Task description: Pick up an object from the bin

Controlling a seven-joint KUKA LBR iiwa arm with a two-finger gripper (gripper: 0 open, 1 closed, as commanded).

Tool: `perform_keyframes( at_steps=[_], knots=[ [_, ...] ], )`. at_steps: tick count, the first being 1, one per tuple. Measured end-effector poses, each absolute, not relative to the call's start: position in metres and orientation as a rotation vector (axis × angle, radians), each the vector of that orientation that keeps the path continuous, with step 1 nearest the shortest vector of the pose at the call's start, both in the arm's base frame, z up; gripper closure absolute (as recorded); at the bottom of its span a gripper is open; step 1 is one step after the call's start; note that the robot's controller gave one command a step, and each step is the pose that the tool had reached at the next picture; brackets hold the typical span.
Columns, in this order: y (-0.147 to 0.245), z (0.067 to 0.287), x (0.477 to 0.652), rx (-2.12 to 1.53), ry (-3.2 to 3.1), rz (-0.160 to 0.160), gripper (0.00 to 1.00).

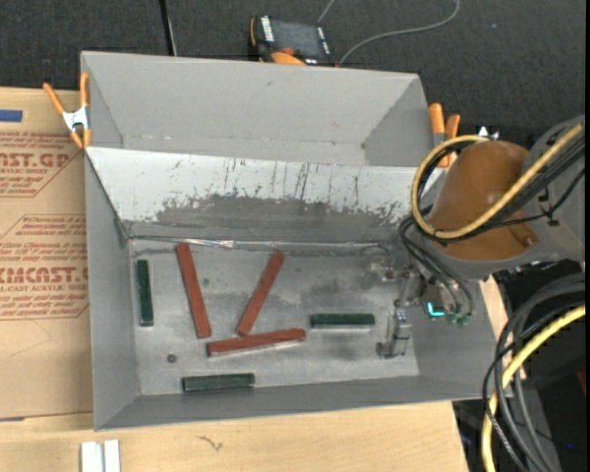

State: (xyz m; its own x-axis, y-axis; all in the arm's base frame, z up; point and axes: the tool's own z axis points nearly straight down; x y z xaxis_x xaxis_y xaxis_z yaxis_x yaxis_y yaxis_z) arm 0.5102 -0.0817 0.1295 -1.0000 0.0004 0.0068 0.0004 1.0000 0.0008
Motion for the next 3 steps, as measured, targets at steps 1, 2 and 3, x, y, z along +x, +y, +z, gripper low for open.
perform_keyframes(
  at_steps=[1, 2, 3],
  knots=[
    [-0.063, 0.068, 0.524, 0.141, -3.134, -0.003, 0.0],
    [-0.064, 0.072, 0.525, 0.139, -3.139, 0.0, 1.0],
    [-0.072, 0.243, 0.534, -0.032, -3.153, 0.001, 1.0]
  ],
)
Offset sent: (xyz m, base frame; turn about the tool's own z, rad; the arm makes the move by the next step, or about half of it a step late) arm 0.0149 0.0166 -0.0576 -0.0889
